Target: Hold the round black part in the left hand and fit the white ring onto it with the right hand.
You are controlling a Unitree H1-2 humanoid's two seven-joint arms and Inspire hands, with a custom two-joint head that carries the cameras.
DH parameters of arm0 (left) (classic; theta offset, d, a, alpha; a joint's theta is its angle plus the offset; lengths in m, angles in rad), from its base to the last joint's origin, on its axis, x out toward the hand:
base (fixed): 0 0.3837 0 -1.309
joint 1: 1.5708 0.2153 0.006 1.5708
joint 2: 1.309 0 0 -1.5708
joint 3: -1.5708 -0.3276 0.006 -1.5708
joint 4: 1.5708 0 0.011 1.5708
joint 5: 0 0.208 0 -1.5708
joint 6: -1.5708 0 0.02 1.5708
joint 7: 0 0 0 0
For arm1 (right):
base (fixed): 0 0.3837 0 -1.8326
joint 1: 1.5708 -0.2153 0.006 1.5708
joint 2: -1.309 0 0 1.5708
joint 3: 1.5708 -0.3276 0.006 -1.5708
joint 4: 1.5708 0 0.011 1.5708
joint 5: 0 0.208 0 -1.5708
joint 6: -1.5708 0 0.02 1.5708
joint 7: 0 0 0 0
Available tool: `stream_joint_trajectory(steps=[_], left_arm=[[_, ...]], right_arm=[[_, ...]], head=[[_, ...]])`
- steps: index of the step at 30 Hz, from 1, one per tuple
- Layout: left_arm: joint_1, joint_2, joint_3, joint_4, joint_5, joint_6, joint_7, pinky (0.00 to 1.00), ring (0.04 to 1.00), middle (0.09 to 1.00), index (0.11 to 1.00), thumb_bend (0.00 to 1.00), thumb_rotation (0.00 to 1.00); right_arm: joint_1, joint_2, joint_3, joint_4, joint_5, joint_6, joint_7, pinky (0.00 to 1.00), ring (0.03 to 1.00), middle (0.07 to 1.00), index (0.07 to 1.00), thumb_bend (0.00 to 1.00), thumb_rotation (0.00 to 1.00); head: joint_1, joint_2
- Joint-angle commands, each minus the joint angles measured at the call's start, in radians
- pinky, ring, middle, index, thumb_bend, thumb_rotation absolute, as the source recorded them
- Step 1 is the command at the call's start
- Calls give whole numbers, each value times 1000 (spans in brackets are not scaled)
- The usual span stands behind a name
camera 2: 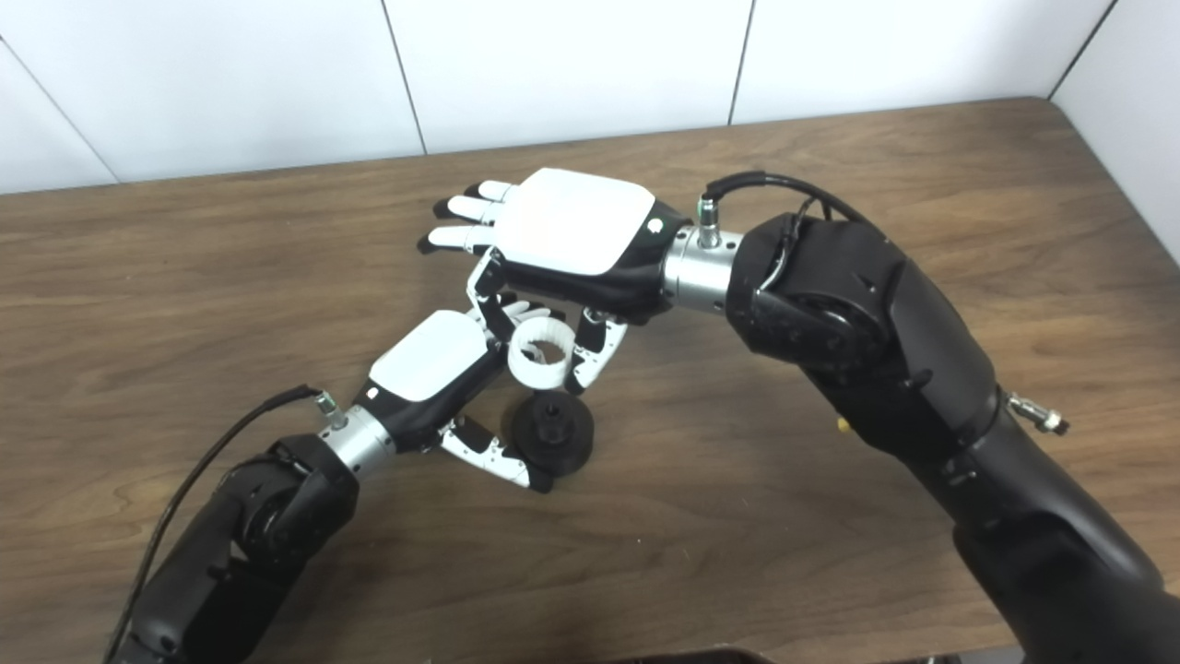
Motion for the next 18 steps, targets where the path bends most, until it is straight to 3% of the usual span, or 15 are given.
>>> stream_joint_trajectory(steps=[1, 18], left_arm=[[-14, -4, -1, -12, 2, -14, 10, 1000, 951, 934, 477, 515, 50], [-20, -13, 8, -2, -15, -19, 22, 1000, 941, 937, 476, 515, 50]], right_arm=[[-49, -11, -22, -29, 18, -14, 0, 1000, 1000, 954, 483, 515, 126], [-18, -14, -17, -37, 24, -40, 22, 1000, 1000, 957, 479, 519, 126]], head=[[-1, 0], [-7, 9]])
